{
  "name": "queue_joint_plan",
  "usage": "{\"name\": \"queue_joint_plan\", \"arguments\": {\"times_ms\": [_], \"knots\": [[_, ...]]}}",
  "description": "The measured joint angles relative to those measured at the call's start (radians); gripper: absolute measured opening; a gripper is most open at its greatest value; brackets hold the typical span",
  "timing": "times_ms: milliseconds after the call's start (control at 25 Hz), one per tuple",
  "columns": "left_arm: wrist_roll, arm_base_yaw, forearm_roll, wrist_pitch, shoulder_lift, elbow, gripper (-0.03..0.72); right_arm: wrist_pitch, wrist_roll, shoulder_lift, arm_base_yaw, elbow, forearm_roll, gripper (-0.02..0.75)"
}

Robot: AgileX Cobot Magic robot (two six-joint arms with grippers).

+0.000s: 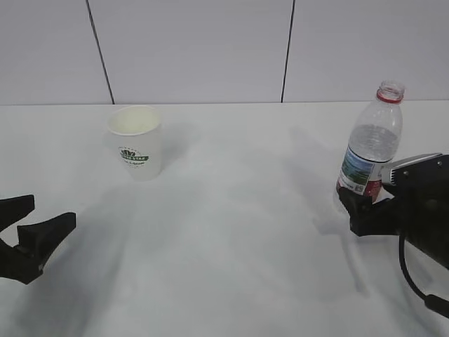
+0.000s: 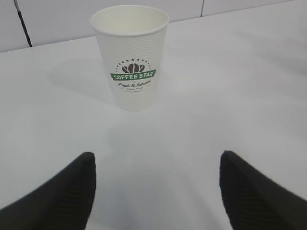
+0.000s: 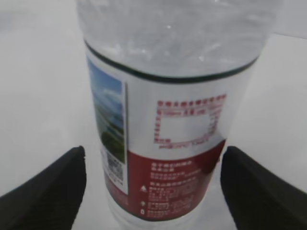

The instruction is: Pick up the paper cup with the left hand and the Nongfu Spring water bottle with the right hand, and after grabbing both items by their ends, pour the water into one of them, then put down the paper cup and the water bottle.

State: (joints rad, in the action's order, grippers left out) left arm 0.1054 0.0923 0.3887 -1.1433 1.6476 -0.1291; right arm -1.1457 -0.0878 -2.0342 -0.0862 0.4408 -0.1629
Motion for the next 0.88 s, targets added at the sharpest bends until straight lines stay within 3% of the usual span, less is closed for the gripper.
{"name": "queue_joint_plan", "arguments": {"times_ms": [880], "knots": [[-0.008, 0.0, -0.032, 0.0, 0.0, 0.0, 0.591, 0.0, 0.0, -0.074, 0.0, 0.186, -0.005, 0.643]]}}
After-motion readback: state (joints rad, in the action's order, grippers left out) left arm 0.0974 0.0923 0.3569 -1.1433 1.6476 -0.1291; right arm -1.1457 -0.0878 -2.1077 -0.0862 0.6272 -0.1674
